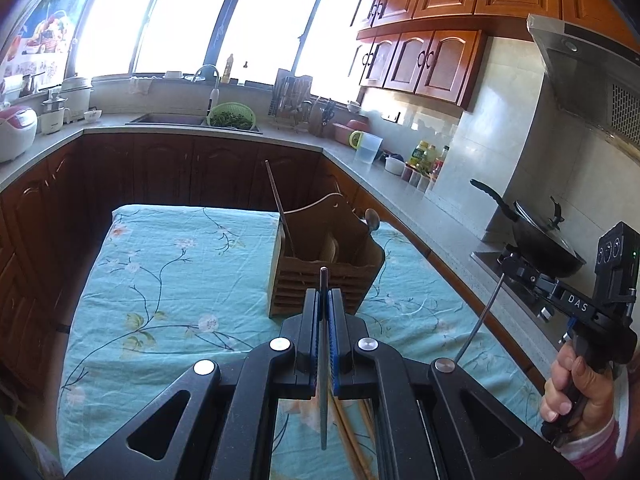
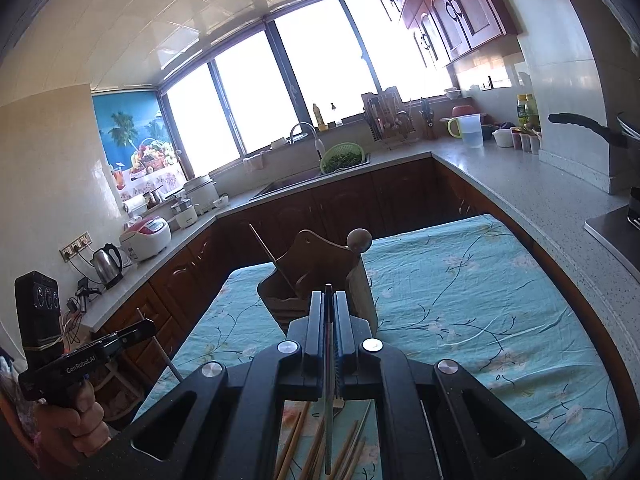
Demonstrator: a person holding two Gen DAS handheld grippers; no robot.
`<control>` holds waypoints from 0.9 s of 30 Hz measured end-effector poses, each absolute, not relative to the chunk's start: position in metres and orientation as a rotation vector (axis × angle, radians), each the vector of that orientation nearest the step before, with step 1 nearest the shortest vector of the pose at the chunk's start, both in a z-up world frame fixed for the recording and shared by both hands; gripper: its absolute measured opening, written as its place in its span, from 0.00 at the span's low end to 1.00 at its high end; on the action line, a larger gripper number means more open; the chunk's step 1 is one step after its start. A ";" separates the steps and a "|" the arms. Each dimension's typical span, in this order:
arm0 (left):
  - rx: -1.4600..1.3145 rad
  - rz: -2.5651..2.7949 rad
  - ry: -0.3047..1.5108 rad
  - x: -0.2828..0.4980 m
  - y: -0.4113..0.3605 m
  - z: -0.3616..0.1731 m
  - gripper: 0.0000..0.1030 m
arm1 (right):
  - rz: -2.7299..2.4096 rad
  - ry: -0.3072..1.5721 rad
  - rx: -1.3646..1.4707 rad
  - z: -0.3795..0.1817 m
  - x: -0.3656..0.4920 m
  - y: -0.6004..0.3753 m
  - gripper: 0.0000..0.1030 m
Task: Organize utensils
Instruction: 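Lift and carry both held sticks over the wooden holder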
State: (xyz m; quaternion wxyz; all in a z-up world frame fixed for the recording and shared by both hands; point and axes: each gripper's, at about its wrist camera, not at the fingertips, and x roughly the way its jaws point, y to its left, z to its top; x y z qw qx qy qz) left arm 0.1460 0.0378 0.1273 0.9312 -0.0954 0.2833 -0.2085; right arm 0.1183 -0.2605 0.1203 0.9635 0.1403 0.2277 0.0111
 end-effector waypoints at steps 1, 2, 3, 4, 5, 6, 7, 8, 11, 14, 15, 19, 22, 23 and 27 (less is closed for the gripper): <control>-0.197 -0.427 0.573 0.149 0.038 0.129 0.02 | 0.023 0.455 0.286 0.122 0.121 -0.262 0.04; -0.197 -0.425 0.564 0.151 0.038 0.131 0.02 | 0.023 0.447 0.286 0.125 0.124 -0.262 0.04; -0.198 -0.423 0.553 0.154 0.038 0.134 0.02 | 0.024 0.440 0.284 0.127 0.127 -0.263 0.04; -0.200 -0.422 0.541 0.158 0.038 0.137 0.02 | 0.023 0.432 0.281 0.130 0.131 -0.263 0.04; -0.200 -0.420 0.528 0.162 0.038 0.140 0.02 | 0.022 0.422 0.278 0.134 0.134 -0.264 0.04; -0.201 -0.417 0.514 0.166 0.039 0.143 0.02 | 0.021 0.409 0.277 0.138 0.139 -0.265 0.04; -0.202 -0.415 0.497 0.171 0.039 0.148 0.02 | 0.020 0.396 0.276 0.143 0.143 -0.265 0.04; -0.201 -0.412 0.481 0.176 0.038 0.153 0.02 | 0.018 0.382 0.274 0.147 0.149 -0.267 0.04; -0.199 -0.403 0.422 0.195 0.036 0.168 0.02 | 0.009 0.331 0.272 0.163 0.167 -0.271 0.04; -0.202 -0.393 0.370 0.217 0.032 0.181 0.02 | -0.008 0.281 0.275 0.177 0.191 -0.276 0.04; -0.205 -0.388 0.357 0.225 0.030 0.184 0.02 | -0.016 0.266 0.275 0.181 0.199 -0.278 0.04; -0.218 -0.360 0.319 0.260 0.023 0.184 0.02 | -0.041 0.228 0.282 0.186 0.230 -0.286 0.04; -0.250 -0.332 0.321 0.286 0.018 0.161 0.02 | -0.056 0.226 0.286 0.176 0.252 -0.291 0.04; -0.260 -0.318 0.329 0.295 0.017 0.153 0.02 | -0.061 0.231 0.289 0.170 0.258 -0.291 0.04; -0.297 -0.286 0.377 0.327 0.007 0.115 0.02 | -0.070 0.252 0.294 0.141 0.272 -0.291 0.04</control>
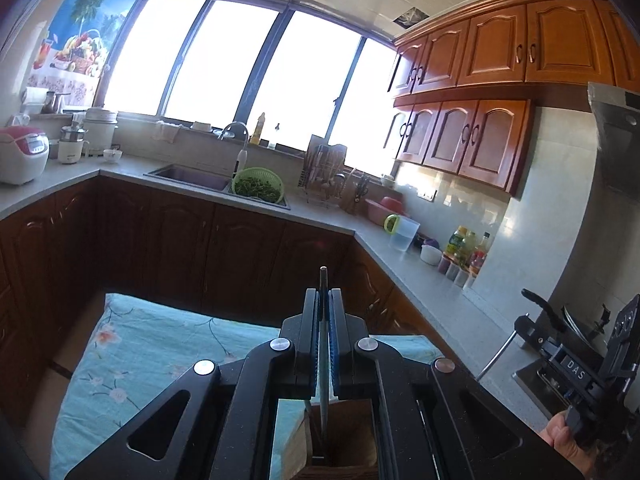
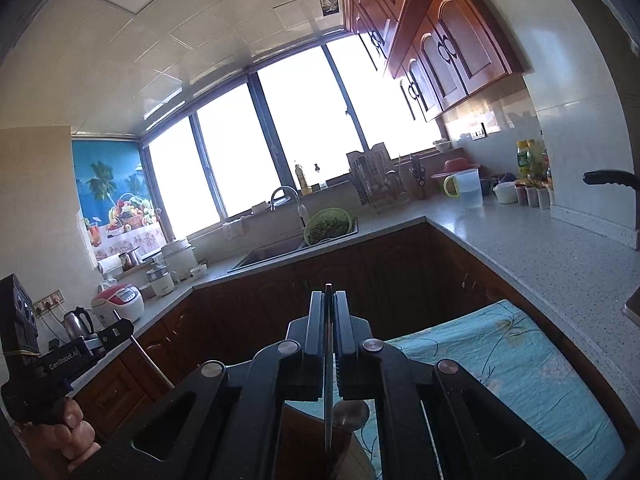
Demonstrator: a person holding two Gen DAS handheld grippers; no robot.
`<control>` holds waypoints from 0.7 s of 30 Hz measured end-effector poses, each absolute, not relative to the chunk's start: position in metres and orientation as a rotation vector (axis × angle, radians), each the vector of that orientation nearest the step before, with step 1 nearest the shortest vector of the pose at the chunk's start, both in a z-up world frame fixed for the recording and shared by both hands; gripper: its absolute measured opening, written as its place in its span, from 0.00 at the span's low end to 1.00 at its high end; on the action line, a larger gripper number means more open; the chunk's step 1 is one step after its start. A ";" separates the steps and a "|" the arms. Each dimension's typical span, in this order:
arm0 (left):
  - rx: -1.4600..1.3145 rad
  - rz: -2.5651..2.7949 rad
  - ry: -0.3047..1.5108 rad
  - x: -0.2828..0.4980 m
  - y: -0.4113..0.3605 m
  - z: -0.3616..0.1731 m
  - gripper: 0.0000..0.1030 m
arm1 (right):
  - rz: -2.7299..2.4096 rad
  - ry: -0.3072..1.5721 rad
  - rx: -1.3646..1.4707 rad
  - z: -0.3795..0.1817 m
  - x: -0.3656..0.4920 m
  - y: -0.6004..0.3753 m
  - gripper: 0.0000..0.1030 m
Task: Organize utensils
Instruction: 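Lift and carry both held sticks over the wooden holder, then drop both sticks into the holder by opening both tools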
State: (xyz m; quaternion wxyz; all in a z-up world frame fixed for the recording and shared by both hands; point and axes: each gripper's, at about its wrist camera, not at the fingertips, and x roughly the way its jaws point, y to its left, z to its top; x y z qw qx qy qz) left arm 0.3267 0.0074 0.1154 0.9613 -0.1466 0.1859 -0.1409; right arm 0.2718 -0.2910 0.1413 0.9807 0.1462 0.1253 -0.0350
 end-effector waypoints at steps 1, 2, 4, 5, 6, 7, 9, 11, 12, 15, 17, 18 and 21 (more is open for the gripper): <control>-0.302 -0.283 0.389 0.332 0.004 0.105 0.02 | -0.073 0.260 0.294 0.133 0.274 -0.290 0.04; -0.301 -0.276 0.399 0.337 0.000 0.098 0.02 | -0.073 0.268 0.296 0.125 0.275 -0.290 0.04; -0.298 -0.273 0.424 0.345 -0.006 0.083 0.02 | -0.074 0.296 0.297 0.111 0.279 -0.289 0.04; -0.300 -0.275 0.434 0.348 -0.009 0.077 0.02 | -0.069 0.310 0.302 0.104 0.281 -0.289 0.04; -0.300 -0.275 0.445 0.353 -0.012 0.071 0.02 | -0.066 0.322 0.303 0.098 0.281 -0.288 0.04; -0.299 -0.276 0.457 0.355 -0.013 0.067 0.02 | -0.066 0.335 0.301 0.092 0.283 -0.287 0.04; -0.295 -0.278 0.474 0.362 -0.016 0.062 0.03 | -0.063 0.356 0.298 0.085 0.285 -0.284 0.04; -0.289 -0.280 0.484 0.368 -0.020 0.059 0.03 | -0.070 0.357 0.287 0.084 0.284 -0.283 0.04; -0.285 -0.281 0.490 0.372 -0.021 0.061 0.03 | -0.066 0.360 0.290 0.085 0.284 -0.284 0.04; -0.271 -0.272 0.489 0.374 -0.022 0.066 0.03 | -0.066 0.374 0.294 0.087 0.287 -0.285 0.04; -0.274 -0.272 0.491 0.377 -0.022 0.069 0.03 | -0.063 0.380 0.301 0.088 0.288 -0.287 0.04; -0.273 -0.273 0.490 0.374 -0.019 0.070 0.03 | -0.064 0.382 0.301 0.088 0.289 -0.287 0.04; -0.264 -0.271 0.489 0.369 -0.014 0.071 0.04 | -0.065 0.386 0.303 0.089 0.289 -0.286 0.05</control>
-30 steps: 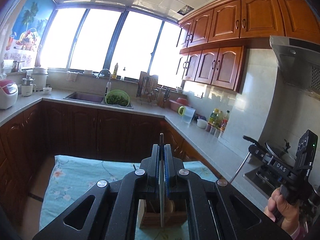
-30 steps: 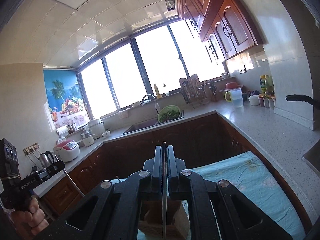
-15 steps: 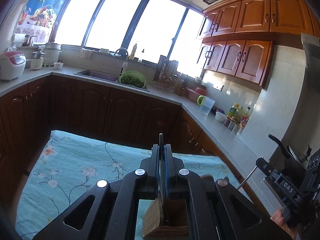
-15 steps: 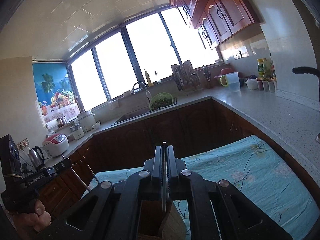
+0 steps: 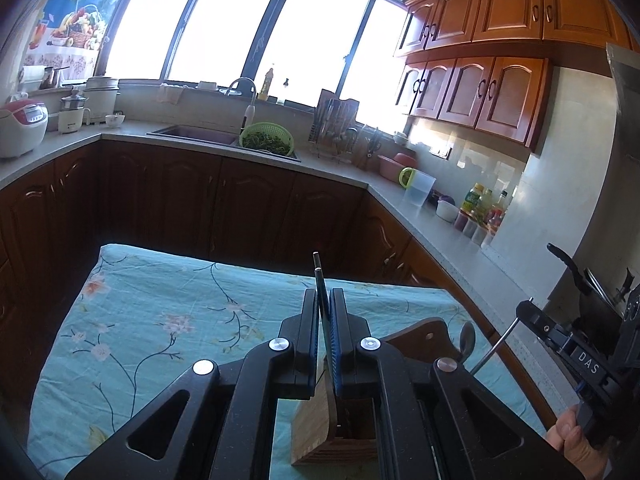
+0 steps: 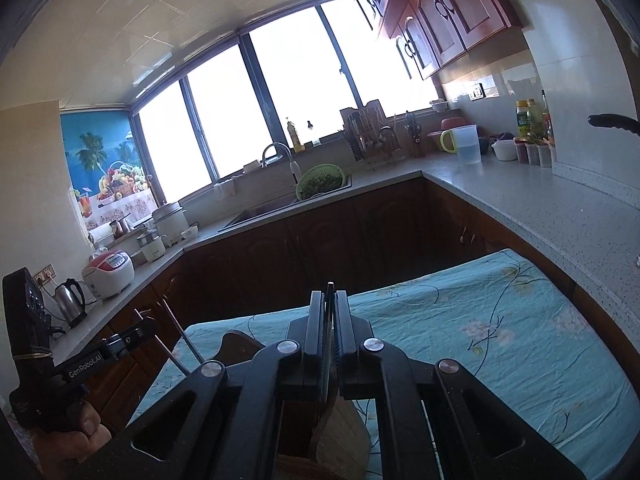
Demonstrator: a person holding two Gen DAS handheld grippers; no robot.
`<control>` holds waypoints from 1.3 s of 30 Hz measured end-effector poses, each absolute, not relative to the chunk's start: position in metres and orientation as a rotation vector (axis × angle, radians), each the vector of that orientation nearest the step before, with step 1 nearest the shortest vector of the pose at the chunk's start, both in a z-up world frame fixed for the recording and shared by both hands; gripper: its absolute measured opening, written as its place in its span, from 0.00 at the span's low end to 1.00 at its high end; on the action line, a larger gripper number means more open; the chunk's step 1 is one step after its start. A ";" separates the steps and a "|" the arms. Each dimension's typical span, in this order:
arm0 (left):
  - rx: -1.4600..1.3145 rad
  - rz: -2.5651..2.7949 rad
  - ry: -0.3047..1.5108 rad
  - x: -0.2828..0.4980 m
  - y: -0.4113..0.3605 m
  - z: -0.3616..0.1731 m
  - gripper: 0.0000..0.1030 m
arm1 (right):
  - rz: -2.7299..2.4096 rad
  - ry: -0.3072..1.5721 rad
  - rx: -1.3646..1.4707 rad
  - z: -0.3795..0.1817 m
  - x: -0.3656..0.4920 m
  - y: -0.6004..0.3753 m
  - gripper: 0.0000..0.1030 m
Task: Organize utensils
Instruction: 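Drop both sticks into the holder by opening both tools, then move both open tools back to the wooden chopsticks on the table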
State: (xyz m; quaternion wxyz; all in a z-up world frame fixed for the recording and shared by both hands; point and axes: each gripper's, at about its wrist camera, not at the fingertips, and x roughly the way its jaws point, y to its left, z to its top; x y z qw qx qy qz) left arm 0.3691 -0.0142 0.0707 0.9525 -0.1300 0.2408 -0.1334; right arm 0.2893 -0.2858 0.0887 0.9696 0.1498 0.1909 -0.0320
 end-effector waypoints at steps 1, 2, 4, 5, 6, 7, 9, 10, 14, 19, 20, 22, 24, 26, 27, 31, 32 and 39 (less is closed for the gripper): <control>-0.262 -0.270 0.491 0.371 -0.015 0.072 0.04 | -0.063 0.387 0.303 0.089 0.290 -0.286 0.08; -0.263 -0.271 0.494 0.366 -0.012 0.071 0.04 | -0.059 0.391 0.308 0.089 0.290 -0.286 0.09; -0.272 -0.275 0.507 0.363 -0.009 0.071 0.05 | -0.059 0.393 0.322 0.088 0.289 -0.287 0.16; -0.281 -0.280 0.509 0.361 -0.006 0.071 0.11 | -0.057 0.391 0.330 0.089 0.288 -0.288 0.30; -0.288 -0.281 0.509 0.358 -0.004 0.073 0.21 | -0.053 0.385 0.340 0.090 0.286 -0.289 0.39; -0.295 -0.272 0.501 0.355 -0.001 0.074 0.26 | -0.052 0.371 0.348 0.092 0.282 -0.290 0.52; -0.298 -0.259 0.479 0.344 0.004 0.078 0.37 | -0.060 0.334 0.351 0.096 0.271 -0.293 0.56; -0.299 -0.254 0.476 0.338 0.006 0.079 0.39 | -0.063 0.320 0.353 0.099 0.265 -0.294 0.60; -0.321 -0.220 0.473 0.308 0.020 0.080 0.71 | -0.049 0.282 0.386 0.108 0.237 -0.297 0.81; -0.314 -0.204 0.473 0.255 0.029 0.076 0.79 | -0.034 0.272 0.372 0.112 0.195 -0.290 0.90; -0.312 -0.202 0.474 0.245 0.031 0.074 0.79 | -0.035 0.277 0.364 0.111 0.186 -0.288 0.90; -0.312 -0.198 0.483 0.224 0.034 0.072 0.79 | -0.035 0.292 0.351 0.110 0.171 -0.285 0.90; -0.311 -0.200 0.496 0.207 0.039 0.070 0.79 | -0.032 0.306 0.344 0.108 0.153 -0.281 0.91; -0.308 -0.198 0.513 0.188 0.043 0.066 0.79 | -0.035 0.324 0.336 0.104 0.137 -0.278 0.93; -0.310 -0.198 0.522 0.180 0.044 0.065 0.79 | -0.038 0.332 0.334 0.102 0.129 -0.276 0.93; -0.313 -0.208 0.562 0.152 0.051 0.060 0.79 | -0.041 0.370 0.329 0.091 0.098 -0.270 0.93; -0.310 -0.207 0.571 0.145 0.051 0.059 0.79 | -0.044 0.381 0.324 0.087 0.091 -0.268 0.93; -0.301 -0.224 0.643 0.120 0.050 0.049 0.79 | -0.074 0.461 0.319 0.056 0.048 -0.261 0.93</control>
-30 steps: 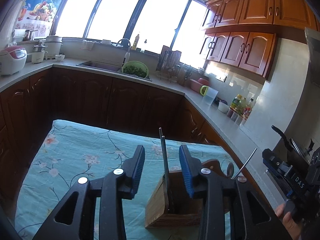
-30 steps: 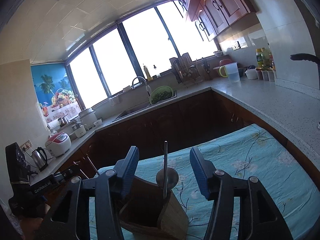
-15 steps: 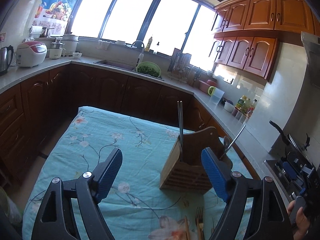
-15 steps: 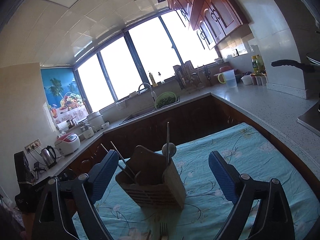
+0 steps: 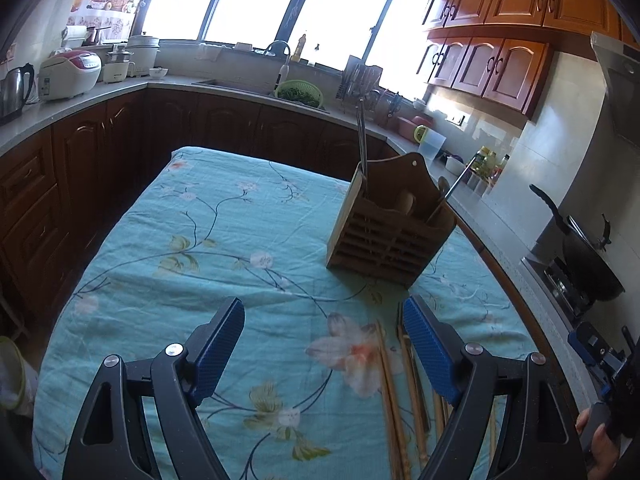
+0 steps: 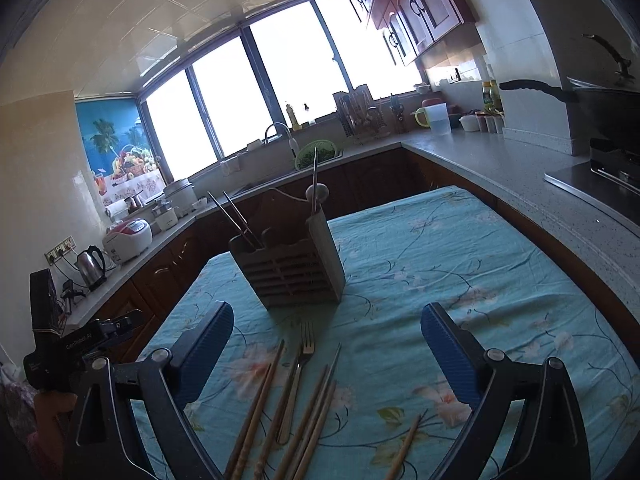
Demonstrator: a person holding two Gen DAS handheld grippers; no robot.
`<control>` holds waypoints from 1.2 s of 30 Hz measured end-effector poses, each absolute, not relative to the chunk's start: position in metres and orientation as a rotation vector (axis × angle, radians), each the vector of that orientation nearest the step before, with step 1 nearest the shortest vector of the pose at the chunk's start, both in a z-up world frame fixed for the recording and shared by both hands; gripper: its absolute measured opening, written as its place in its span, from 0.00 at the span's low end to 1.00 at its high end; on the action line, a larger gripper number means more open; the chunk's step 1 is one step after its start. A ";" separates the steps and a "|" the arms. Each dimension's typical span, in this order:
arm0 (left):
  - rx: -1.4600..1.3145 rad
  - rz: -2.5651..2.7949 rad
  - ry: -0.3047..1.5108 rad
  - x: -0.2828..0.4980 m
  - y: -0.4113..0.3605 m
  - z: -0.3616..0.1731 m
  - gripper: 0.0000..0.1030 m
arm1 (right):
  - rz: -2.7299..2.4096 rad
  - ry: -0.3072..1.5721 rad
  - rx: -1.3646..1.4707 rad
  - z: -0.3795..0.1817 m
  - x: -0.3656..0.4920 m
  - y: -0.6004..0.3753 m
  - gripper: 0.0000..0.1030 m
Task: Organize utensils
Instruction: 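Move both open tools back to the wooden chopsticks on the table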
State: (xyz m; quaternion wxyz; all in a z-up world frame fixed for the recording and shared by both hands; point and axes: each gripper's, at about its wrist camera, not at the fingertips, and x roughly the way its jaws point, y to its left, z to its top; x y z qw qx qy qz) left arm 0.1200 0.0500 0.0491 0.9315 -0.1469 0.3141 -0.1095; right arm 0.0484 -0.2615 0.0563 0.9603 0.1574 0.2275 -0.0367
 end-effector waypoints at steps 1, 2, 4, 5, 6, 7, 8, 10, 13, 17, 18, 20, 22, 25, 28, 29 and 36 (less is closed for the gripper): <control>-0.302 -0.225 0.654 0.117 0.050 0.047 0.79 | -0.080 0.473 0.320 0.052 0.044 -0.261 0.93; -0.307 -0.226 0.664 0.115 0.050 0.046 0.79 | -0.088 0.484 0.319 0.048 0.039 -0.262 0.93; -0.311 -0.232 0.681 0.109 0.051 0.044 0.79 | -0.102 0.506 0.315 0.041 0.031 -0.261 0.93; -0.311 -0.231 0.687 0.107 0.050 0.044 0.79 | -0.110 0.516 0.312 0.038 0.027 -0.261 0.93; -0.311 -0.228 0.691 0.105 0.050 0.043 0.79 | -0.116 0.524 0.310 0.036 0.024 -0.261 0.93; -0.312 -0.225 0.695 0.103 0.050 0.042 0.79 | -0.120 0.532 0.310 0.034 0.021 -0.261 0.93; -0.314 -0.224 0.700 0.100 0.050 0.041 0.79 | -0.128 0.539 0.310 0.032 0.019 -0.262 0.93; -0.317 -0.223 0.720 0.097 0.049 0.036 0.79 | -0.139 0.553 0.305 0.028 0.014 -0.262 0.93; -0.316 -0.226 0.744 0.099 0.047 0.032 0.79 | -0.145 0.580 0.299 0.021 0.010 -0.263 0.93; -0.304 -0.238 0.759 0.100 0.041 0.033 0.79 | -0.151 0.602 0.297 0.014 0.009 -0.263 0.93; -0.301 -0.239 0.762 0.100 0.039 0.033 0.79 | -0.153 0.607 0.297 0.013 0.010 -0.263 0.93; -0.294 -0.245 0.772 0.102 0.036 0.032 0.79 | -0.153 0.621 0.292 0.011 0.011 -0.263 0.93; -0.282 -0.250 0.789 0.106 0.030 0.030 0.79 | -0.156 0.644 0.284 0.008 0.014 -0.261 0.93; -0.268 -0.258 0.811 0.115 0.022 0.025 0.79 | -0.155 0.677 0.277 0.000 0.018 -0.261 0.89; -0.248 -0.266 0.835 0.124 0.012 0.020 0.79 | -0.158 0.716 0.285 -0.009 0.023 -0.262 0.74; -0.241 -0.271 0.842 0.128 0.009 0.019 0.78 | -0.161 0.733 0.288 -0.012 0.025 -0.263 0.72; -0.203 -0.301 0.890 0.155 -0.013 0.010 0.77 | -0.175 0.831 0.288 -0.036 0.041 -0.265 0.42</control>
